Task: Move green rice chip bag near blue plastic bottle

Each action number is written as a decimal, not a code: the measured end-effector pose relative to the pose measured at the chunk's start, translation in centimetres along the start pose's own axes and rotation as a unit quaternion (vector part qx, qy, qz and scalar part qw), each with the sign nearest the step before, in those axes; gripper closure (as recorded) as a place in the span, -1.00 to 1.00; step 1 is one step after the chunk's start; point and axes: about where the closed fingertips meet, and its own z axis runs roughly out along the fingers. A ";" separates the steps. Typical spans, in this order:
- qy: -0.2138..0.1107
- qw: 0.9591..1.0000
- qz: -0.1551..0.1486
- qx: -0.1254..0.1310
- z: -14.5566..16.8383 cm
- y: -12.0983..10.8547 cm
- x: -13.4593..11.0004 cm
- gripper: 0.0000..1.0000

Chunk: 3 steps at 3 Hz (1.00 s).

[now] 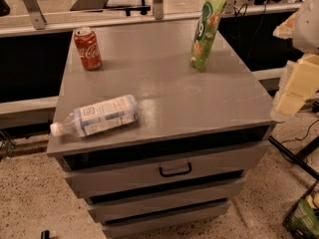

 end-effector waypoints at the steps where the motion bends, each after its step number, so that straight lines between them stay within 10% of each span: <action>1: -0.015 0.999 0.015 0.028 -0.6 -3.9 -0.7 -1.00; 3: -0.149 0.984 0.075 0.066 0.2 -9.4 -4.0 -1.00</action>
Offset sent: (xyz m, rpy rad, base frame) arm 0.1269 -0.0086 0.0600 0.2803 -0.2318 -0.1265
